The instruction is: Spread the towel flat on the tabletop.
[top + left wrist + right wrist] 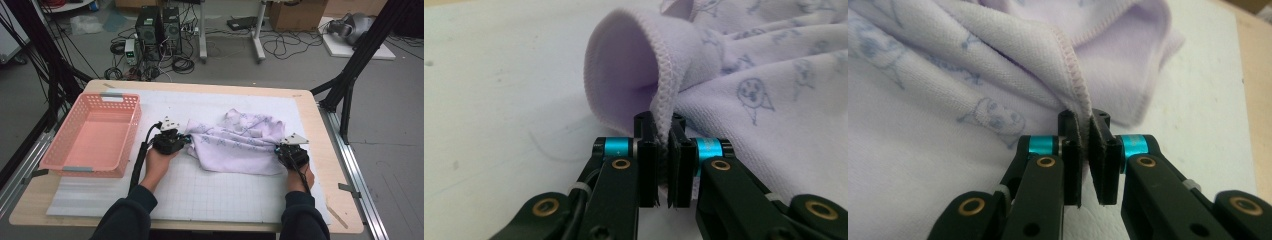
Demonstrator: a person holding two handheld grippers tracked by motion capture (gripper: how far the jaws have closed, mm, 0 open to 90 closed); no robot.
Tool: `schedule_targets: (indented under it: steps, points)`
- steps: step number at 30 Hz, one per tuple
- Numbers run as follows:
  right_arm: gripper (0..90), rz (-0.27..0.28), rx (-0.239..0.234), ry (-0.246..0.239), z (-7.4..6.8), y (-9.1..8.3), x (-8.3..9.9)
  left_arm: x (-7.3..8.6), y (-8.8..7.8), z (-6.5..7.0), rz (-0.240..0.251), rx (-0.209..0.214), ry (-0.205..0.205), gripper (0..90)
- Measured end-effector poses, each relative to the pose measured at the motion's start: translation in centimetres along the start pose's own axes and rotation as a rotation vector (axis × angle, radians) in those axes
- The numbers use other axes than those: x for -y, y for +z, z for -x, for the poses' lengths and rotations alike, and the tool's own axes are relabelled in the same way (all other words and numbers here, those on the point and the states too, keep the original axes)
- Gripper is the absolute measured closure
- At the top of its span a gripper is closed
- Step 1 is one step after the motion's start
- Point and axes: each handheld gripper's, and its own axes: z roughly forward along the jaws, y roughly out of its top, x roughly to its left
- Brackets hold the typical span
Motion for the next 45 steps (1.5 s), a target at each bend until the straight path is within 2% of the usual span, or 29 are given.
schedule_targets:
  steps: [1, 2, 3, 4, 5, 6, 9, 11, 13, 15, 16, 18, 21, 24, 27, 30, 31, 33, 34, 36, 39, 42, 43, 45]
  points:
    - [83.5, -0.006, 0.002, 0.006, 0.0, 0.1, 0.1, 0.0, 0.5, 0.0, 0.008, -0.009, -0.014, 83.9]
    - [82.6, -0.003, 0.001, 0.008, 0.1, 0.1, 0.1, -0.1, 0.8, -0.1, -0.008, -0.012, -0.03, 82.2]
    - [81.3, 0.001, -0.004, 0.009, 0.0, 0.0, 0.1, -0.1, 1.0, -0.2, -0.011, -0.023, -0.058, 74.3]
    - [79.7, 0.006, -0.011, 0.017, 0.0, -0.1, 0.1, -0.1, 1.0, -0.3, -0.017, -0.025, -0.092, 62.6]
    - [77.6, 0.015, -0.018, 0.019, 0.0, -0.3, 0.1, 0.0, 0.8, -0.5, -0.026, -0.015, -0.112, 53.1]
    - [74.4, 0.022, -0.027, 0.025, 0.1, -0.5, 0.2, 0.1, 0.6, -0.6, -0.027, -0.01, -0.109, 47.7]
    - [71.1, 0.057, -0.05, 0.054, 0.5, -1.3, 0.4, -0.1, -0.7, -0.6, -0.04, 0.001, -0.068, 41.1]
    - [70.1, 0.082, -0.064, 0.065, 0.6, -2.0, 0.3, -0.4, -1.7, -0.4, -0.032, 0.013, -0.034, 41.3]
    - [69.1, 0.103, -0.073, 0.063, 0.7, -2.7, 0.3, -0.6, -2.6, -0.1, -0.024, 0.025, 0.014, 42.5]
    - [68.5, 0.119, -0.086, 0.048, 0.6, -3.3, 0.2, -0.5, -3.4, 0.3, -0.003, 0.046, 0.043, 42.1]
    - [68.3, 0.123, -0.087, 0.041, 0.5, -3.7, 0.2, -0.2, -3.8, 0.4, 0.02, 0.05, 0.053, 42.1]
    - [66.9, 0.143, -0.098, 0.029, 0.3, -4.2, 0.4, 0.5, -4.3, 0.6, 0.034, 0.072, 0.061, 41.8]
    - [65.1, 0.161, -0.11, 0.038, 0.2, -4.9, 0.8, 1.8, -4.4, 0.6, 0.02, 0.1, 0.07, 40.7]
    - [62.8, 0.172, -0.117, 0.04, 0.1, -5.3, 0.9, 2.8, -3.8, 0.7, -0.037, 0.119, 0.087, 35.0]
    - [62.4, 0.183, -0.117, 0.033, -0.1, -5.6, 0.8, 3.2, -2.9, 1.3, -0.082, 0.11, 0.135, 36.1]
    - [62.3, 0.192, -0.112, 0.034, 0.0, -5.8, 0.8, 3.2, -1.7, 2.0, -0.128, 0.088, 0.176, 42.6]
    - [62.3, 0.194, -0.11, 0.032, 0.0, -5.8, 0.8, 3.1, -1.5, 2.3, -0.117, 0.07, 0.194, 42.3]
    - [62.2, 0.194, -0.113, 0.041, 0.2, -5.7, 0.8, 2.7, -0.9, 2.7, -0.119, 0.063, 0.202, 44.6]
    - [62.2, 0.191, -0.113, 0.043, 0.2, -5.7, 0.9, 2.5, -0.7, 3.0, -0.119, 0.071, 0.207, 45.2]
    - [62.1, 0.192, -0.113, 0.041, 0.3, -5.6, 0.9, 2.2, 0.0, 3.6, -0.119, 0.063, 0.228, 46.7]
    - [62.1, 0.19, -0.113, 0.047, 0.4, -5.5, 1.0, 2.0, 0.5, 4.1, -0.116, 0.072, 0.233, 51.6]
    - [62.1, 0.19, -0.112, 0.047, 0.4, -5.5, 1.0, 2.0, 0.5, 4.3, -0.109, 0.111, 0.25, 65.2]
    - [62.1, 0.19, -0.113, 0.048, 0.4, -5.5, 1.1, 2.0, 0.5, 4.2, -0.11, 0.124, 0.248, 69.7]
    - [62.3, 0.187, -0.112, 0.049, 0.4, -5.5, 1.1, 1.9, 0.3, 3.9, -0.113, 0.144, 0.218, 82.8]
